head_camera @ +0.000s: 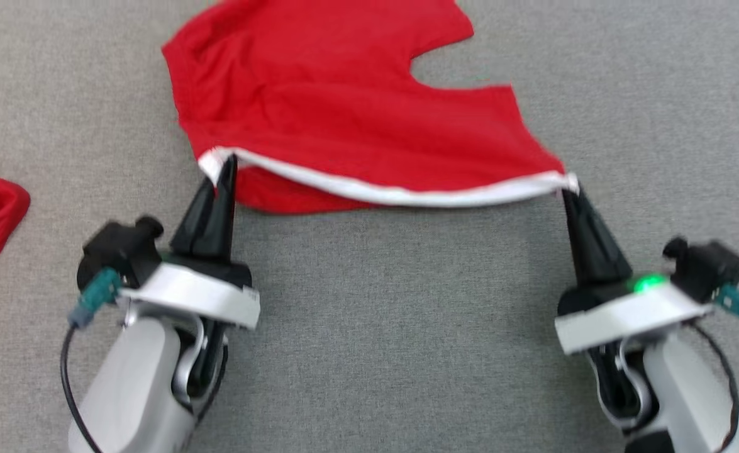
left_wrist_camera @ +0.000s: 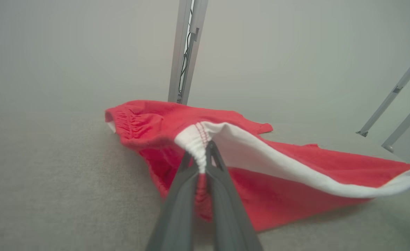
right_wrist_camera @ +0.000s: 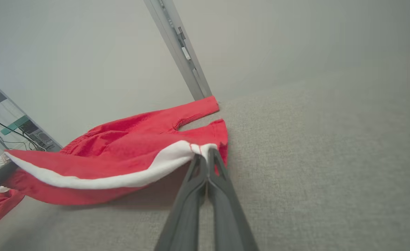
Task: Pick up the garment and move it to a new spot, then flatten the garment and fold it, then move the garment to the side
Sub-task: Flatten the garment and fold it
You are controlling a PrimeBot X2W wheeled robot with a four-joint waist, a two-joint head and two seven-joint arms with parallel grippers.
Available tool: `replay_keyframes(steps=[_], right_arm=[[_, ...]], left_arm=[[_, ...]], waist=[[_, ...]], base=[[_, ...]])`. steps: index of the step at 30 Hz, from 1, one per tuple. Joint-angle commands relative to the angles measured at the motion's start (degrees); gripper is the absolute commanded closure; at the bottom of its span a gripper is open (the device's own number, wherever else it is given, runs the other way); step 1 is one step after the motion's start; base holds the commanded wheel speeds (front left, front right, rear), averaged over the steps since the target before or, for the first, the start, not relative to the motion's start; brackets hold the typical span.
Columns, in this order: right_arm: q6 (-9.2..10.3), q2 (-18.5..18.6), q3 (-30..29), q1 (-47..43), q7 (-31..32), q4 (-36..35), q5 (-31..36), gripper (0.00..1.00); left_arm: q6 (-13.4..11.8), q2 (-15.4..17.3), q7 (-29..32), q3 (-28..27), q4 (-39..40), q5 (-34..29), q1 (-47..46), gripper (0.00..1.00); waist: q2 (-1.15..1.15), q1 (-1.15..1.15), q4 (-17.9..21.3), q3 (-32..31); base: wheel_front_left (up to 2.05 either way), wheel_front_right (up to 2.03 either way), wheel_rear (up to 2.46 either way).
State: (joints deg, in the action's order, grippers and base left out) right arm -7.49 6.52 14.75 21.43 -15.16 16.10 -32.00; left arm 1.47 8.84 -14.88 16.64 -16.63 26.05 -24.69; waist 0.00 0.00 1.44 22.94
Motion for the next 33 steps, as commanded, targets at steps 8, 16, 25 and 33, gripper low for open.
replay_keyframes(steps=[8, 16, 25, 33], right_arm=[[-0.01, -0.5, -0.43, -15.07, 0.04, -5.88, 2.66, 1.0], [-0.01, -2.94, -2.91, -26.99, 3.5, -13.55, 3.5, 1.0], [-0.01, -3.49, -4.19, -33.62, 8.74, -20.33, 5.88, 1.0], [-0.01, -3.49, -6.2, -31.81, 11.28, -22.93, 7.77, 1.0]], left_arm=[[-1.4, 3.43, 2.77, 1.36, 6.91, -0.3, 13.21, 1.0], [-3.44, 6.75, 9.54, 2.47, 15.78, 1.21, 25.34, 1.0], [-6.59, 9.33, 16.31, 2.41, 24.06, 2.39, 32.41, 1.0], [-8.76, 7.87, 17.82, 1.96, 26.36, 3.15, 30.94, 1.0]], waist=[[0.0, 0.0, 1.12, -6.41], [0.0, 0.0, 1.2, -11.65], [0.0, 0.0, 1.31, -14.76], [0.0, 0.0, 0.6, -14.34]], base=[[0.0, 0.0, 0.0], [0.0, 0.0, 0.0], [0.0, 0.0, 0.0], [0.0, 0.0, 0.0]])
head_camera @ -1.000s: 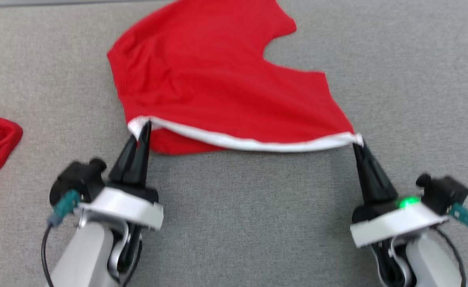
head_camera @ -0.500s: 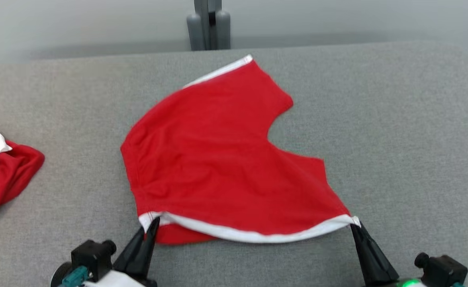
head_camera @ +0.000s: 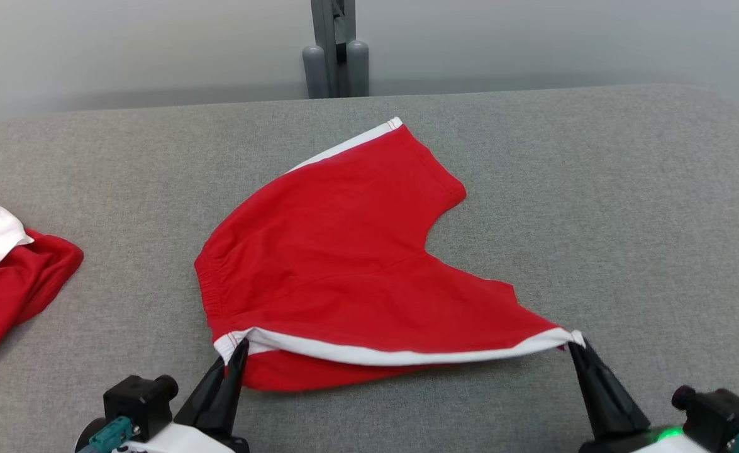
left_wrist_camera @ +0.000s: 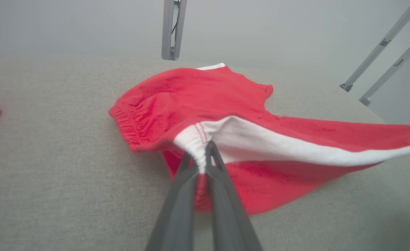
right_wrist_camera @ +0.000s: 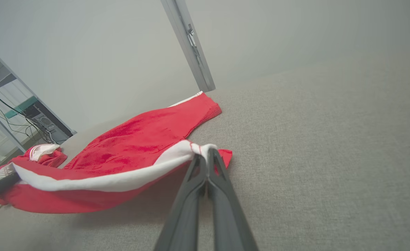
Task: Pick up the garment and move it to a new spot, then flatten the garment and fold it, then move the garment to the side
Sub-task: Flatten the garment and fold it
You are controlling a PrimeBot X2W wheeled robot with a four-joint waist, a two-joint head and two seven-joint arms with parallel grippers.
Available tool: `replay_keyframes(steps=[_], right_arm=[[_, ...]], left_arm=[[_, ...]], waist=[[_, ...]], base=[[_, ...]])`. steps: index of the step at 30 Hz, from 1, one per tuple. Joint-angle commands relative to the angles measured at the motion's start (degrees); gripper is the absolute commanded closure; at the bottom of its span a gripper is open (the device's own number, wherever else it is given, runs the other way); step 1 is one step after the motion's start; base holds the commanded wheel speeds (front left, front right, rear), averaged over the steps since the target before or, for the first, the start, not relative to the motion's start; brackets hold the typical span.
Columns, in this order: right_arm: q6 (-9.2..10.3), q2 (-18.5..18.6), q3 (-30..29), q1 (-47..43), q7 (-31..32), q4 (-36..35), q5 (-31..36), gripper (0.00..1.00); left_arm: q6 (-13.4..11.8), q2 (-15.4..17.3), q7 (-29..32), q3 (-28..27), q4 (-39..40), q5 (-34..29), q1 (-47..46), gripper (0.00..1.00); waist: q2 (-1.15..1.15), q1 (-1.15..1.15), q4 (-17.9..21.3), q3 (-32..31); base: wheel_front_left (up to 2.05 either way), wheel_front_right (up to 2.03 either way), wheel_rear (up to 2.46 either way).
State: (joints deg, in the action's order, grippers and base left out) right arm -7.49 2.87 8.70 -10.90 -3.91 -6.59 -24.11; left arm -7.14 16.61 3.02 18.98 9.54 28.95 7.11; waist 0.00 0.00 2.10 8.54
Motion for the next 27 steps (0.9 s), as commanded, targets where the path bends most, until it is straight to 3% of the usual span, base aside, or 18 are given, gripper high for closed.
replay_keyframes(steps=[1, 8, 17, 27], right_arm=[[-0.01, 0.17, -0.39, 1.51, 0.39, -0.46, 0.52, 1.0], [-0.01, 3.77, 1.23, 15.85, 1.63, 3.71, 0.87, 1.0], [-0.01, 9.99, 10.08, 43.2, 0.56, 24.29, -3.12, 1.0], [-0.01, 12.51, 15.85, 63.49, -2.17, 44.45, -8.83, 1.0]], left_arm=[[-0.25, 0.0, 0.09, -0.35, 0.22, 0.24, -1.42, 1.0], [-0.94, -1.72, -1.02, -0.97, -1.58, -0.61, -8.14, 1.0], [1.67, -5.37, -3.95, -0.34, -11.29, -0.86, -22.85, 1.0], [5.11, -11.05, -8.05, 1.15, -23.55, 1.84, -34.48, 1.0]], waist=[[0.0, 0.0, -0.23, 0.4], [0.0, 0.0, -1.45, 4.89], [0.0, 0.0, -7.45, 12.05], [0.0, 0.0, -13.69, 17.92]], base=[[0.0, 0.0, 0.0], [0.0, 0.0, 0.0], [0.0, 0.0, 0.0], [0.0, 0.0, 0.0]])
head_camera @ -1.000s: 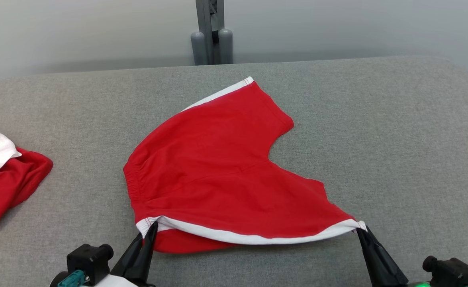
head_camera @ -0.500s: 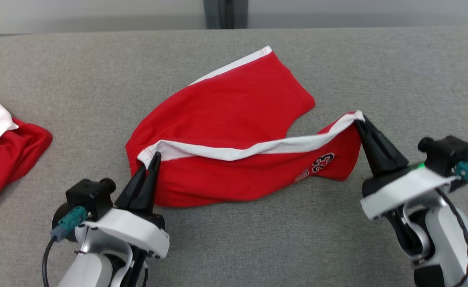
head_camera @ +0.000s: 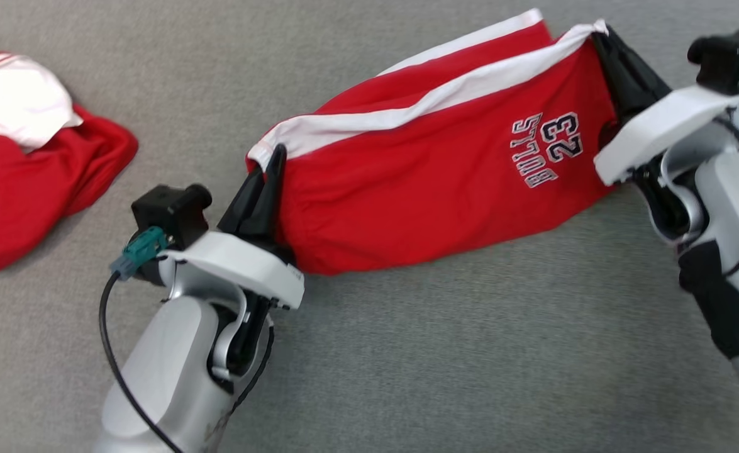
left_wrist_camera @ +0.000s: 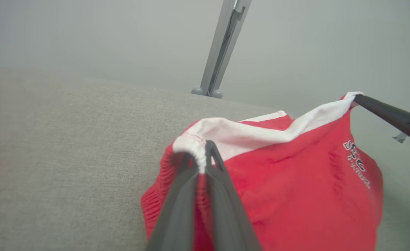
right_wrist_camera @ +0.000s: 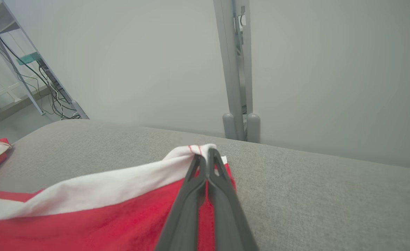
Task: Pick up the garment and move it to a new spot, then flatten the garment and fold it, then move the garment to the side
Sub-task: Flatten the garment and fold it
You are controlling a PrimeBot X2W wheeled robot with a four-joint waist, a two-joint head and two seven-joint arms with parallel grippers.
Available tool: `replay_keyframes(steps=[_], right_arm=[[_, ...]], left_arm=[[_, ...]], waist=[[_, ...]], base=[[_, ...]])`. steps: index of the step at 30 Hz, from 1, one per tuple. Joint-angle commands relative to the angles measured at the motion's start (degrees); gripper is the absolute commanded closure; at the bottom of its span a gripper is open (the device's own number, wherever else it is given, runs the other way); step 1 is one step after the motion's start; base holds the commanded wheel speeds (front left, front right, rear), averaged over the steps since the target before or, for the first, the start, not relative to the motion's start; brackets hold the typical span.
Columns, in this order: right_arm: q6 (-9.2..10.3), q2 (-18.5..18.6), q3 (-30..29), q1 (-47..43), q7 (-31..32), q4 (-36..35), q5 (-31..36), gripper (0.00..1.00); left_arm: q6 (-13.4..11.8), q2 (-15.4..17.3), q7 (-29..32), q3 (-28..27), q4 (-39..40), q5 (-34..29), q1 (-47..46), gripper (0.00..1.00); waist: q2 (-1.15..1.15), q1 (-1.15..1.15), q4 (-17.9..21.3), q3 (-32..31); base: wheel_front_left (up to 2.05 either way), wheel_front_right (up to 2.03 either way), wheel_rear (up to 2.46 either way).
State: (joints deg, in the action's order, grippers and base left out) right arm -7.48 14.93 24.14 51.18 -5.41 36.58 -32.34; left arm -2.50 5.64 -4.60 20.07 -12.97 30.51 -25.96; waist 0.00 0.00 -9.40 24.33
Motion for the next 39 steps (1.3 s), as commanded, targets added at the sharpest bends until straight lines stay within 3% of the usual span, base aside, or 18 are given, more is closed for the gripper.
replay_keyframes(steps=[1, 13, 14, 15, 16, 17, 18, 24, 30, 34, 39], right_arm=[[-0.03, 0.64, 0.9, 2.88, -0.7, 2.93, -1.39, 1.0], [-0.03, 2.3, 7.78, 13.26, -2.71, 17.36, -6.44, 1.0], [-0.02, 2.37, 8.48, 13.61, -2.91, 17.94, -6.75, 1.0], [-0.02, 2.63, 8.77, 14.11, -3.47, 18.91, -6.92, 1.0], [-0.02, 2.64, 9.02, 14.41, -3.93, 19.65, -7.32, 0.9], [-0.02, 2.3, 9.55, 14.33, -3.7, 20.14, -7.9, 0.56], [-0.02, 2.16, 10.3, 14.33, -3.96, 20.33, -8.21, 0.0], [-0.02, 2.6, 14.25, 12.26, -5.99, 19.37, -10.92, 0.0], [-0.02, 3.58, 15.31, 9.72, -9.15, 17.99, -12.14, 0.0], [-0.02, 4.3, 12.79, 7.44, -9.94, 15.23, -10.92, 0.0], [-0.02, 4.02, 4.31, 0.24, -9.85, 6.68, -5.16, 0.0]], left_arm=[[0.59, -0.49, -0.96, 0.2, -2.13, 0.6, -2.48, 1.0], [2.06, -2.42, -3.99, 3.93, -13.52, 4.06, -11.0, 1.0], [2.33, -2.47, -4.15, 4.34, -14.16, 4.28, -11.42, 0.84], [2.1, -2.48, -4.68, 4.57, -14.67, 4.23, -11.8, 0.36], [1.87, -2.52, -4.83, 5.04, -15.29, 4.09, -12.15, 0.0], [2.26, -2.54, -5.15, 5.29, -15.62, 4.71, -12.28, 0.0], [2.37, -2.53, -5.56, 5.51, -15.94, 5.12, -12.39, 0.0], [0.63, -2.46, -7.42, 5.95, -17.25, 4.92, -11.68, 0.0], [-3.37, -0.42, -8.92, 4.49, -15.97, 3.19, -8.55, 0.0], [-6.49, 1.67, -9.53, 2.8, -13.67, 2.18, -5.45, 0.0], [-9.54, 4.78, -9.68, 1.53, -9.43, 0.92, -1.56, 0.0]], waist=[[0.0, 0.0, -2.63, 2.59], [0.0, 0.0, -5.54, 5.02], [0.0, 0.0, -5.57, 5.1], [0.0, 0.0, -5.56, 5.17], [0.0, 0.0, -5.56, 5.18], [0.0, 0.0, -5.56, 5.18], [0.0, 0.0, -5.52, 5.07], [0.0, 0.0, -4.24, 3.49], [0.0, 0.0, -2.38, 0.87], [0.0, 0.0, -1.05, -0.97], [0.0, 0.0, 0.63, -3.27]], base=[[0.0, 0.0, 0.0], [0.0, 0.0, 0.0], [0.0, 0.0, 0.0], [0.0, 0.0, 0.0], [0.0, 0.0, 0.0], [0.0, 0.0, 0.0], [0.0, 0.0, 0.0], [0.0, 0.0, 0.0], [0.0, 0.0, 0.0], [0.0, 0.0, 0.0], [0.0, 0.0, 0.0]])
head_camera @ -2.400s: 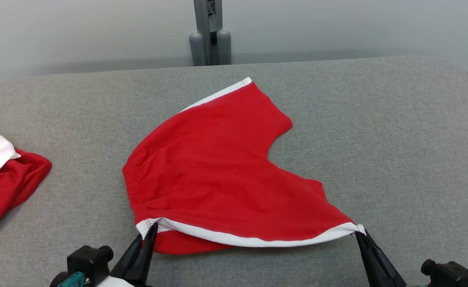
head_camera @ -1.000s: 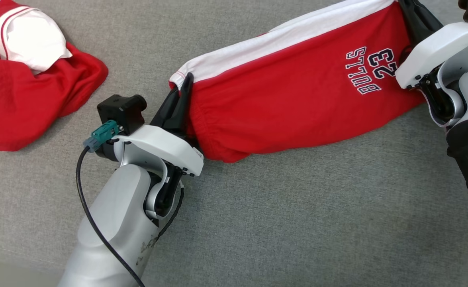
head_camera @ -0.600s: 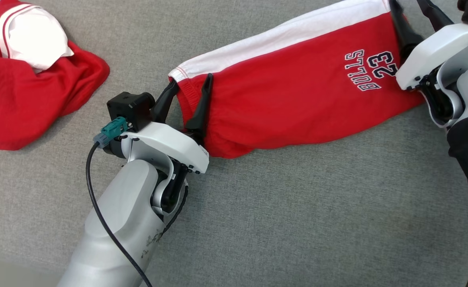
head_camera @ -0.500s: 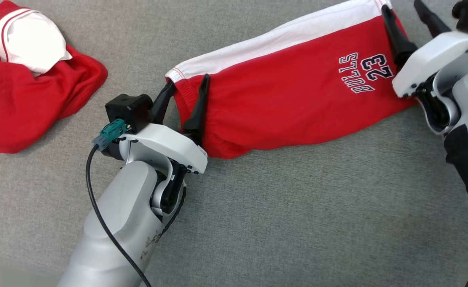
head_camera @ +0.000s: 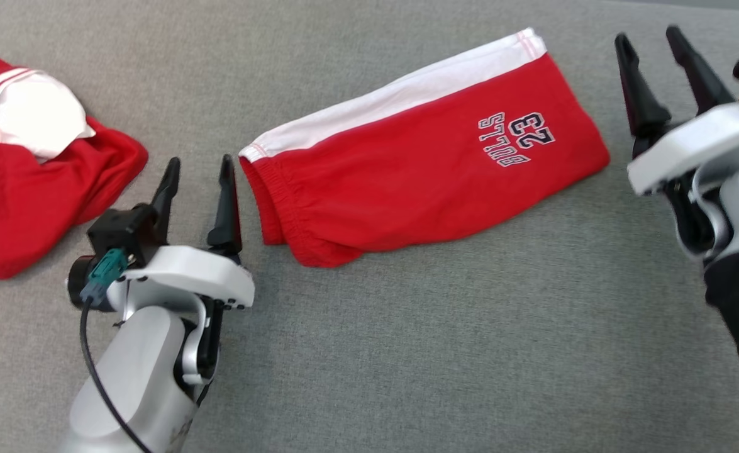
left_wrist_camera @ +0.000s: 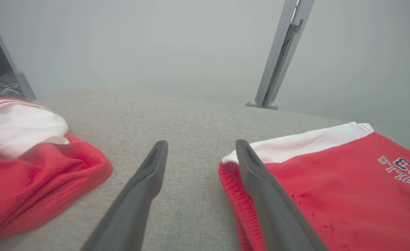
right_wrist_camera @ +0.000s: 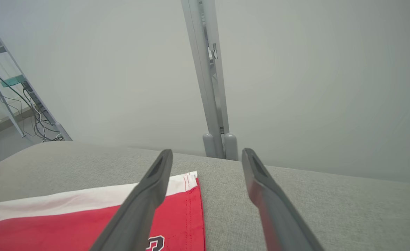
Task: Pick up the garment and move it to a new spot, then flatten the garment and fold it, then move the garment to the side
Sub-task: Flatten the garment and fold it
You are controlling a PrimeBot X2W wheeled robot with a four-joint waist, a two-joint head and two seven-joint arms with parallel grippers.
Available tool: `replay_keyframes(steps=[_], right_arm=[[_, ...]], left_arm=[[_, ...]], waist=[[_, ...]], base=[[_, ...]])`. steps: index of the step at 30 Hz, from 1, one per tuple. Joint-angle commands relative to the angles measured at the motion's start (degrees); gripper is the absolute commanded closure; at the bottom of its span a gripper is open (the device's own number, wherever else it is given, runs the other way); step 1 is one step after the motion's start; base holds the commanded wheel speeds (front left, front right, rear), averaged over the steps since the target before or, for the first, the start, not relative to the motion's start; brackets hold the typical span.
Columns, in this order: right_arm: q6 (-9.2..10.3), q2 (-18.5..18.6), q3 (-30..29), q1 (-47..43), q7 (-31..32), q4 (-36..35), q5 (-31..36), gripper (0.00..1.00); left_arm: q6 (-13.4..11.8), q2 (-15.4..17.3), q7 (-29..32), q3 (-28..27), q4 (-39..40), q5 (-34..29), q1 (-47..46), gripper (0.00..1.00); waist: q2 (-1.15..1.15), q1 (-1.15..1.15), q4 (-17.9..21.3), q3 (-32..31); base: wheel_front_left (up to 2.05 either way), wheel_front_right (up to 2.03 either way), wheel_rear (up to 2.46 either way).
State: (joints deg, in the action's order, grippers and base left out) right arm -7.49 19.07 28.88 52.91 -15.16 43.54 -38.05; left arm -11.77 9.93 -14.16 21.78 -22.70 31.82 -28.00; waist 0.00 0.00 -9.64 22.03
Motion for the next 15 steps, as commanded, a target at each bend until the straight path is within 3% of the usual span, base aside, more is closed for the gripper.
replay_keyframes(steps=[1, 8, 15], right_arm=[[-0.01, -0.29, -2.07, -3.07, -0.11, -1.98, 2.29, 0.0], [-0.01, -4.49, -11.09, -16.33, -0.12, -12.0, 10.9, 0.0], [-0.01, -6.78, -14.54, -24.21, -0.13, -15.76, 15.67, 0.0]], left_arm=[[-0.68, 1.01, -0.19, -0.25, 1.43, -0.73, 1.21, 0.0], [-3.4, 4.76, 1.12, 0.28, 9.11, -2.73, 7.47, 0.0], [-6.06, 7.17, 4.37, 1.45, 13.88, -4.03, 12.26, 0.0]], waist=[[0.0, 0.0, 1.22, -1.52], [0.0, 0.0, 3.43, -5.58], [0.0, 0.0, 4.45, -8.25]], base=[[0.0, 0.0, 0.0], [0.0, 0.0, 0.0], [0.0, 0.0, 0.0]])
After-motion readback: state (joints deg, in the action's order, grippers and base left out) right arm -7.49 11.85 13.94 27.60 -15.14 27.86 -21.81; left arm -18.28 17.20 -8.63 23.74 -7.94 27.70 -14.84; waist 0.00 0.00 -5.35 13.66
